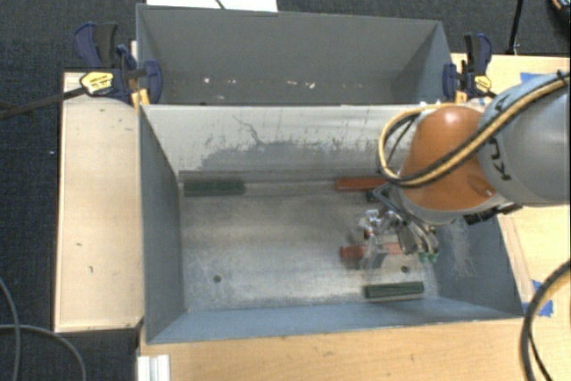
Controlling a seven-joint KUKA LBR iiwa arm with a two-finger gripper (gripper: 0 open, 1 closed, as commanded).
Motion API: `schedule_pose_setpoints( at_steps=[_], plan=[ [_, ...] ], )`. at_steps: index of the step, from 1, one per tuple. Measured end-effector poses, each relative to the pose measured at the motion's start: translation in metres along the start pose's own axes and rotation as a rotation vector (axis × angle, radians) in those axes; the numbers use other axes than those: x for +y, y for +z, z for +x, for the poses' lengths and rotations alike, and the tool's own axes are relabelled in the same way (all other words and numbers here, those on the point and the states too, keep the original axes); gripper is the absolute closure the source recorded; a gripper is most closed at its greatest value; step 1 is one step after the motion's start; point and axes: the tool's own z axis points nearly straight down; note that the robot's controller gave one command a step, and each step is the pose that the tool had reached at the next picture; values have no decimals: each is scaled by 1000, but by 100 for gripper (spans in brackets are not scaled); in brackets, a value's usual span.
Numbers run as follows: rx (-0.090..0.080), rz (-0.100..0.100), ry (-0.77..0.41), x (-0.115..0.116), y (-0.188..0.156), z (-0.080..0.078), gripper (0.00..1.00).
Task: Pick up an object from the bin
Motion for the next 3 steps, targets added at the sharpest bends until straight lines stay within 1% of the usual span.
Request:
schedule_pose_setpoints(
  at_steps=[1,2,3],
  plan=[
    [0,0,-1,0,0,0,100],
    [1,-1,44,-39,0,34,100],
    [-10,2,-90,-6,-189,22,100]
  ],
)
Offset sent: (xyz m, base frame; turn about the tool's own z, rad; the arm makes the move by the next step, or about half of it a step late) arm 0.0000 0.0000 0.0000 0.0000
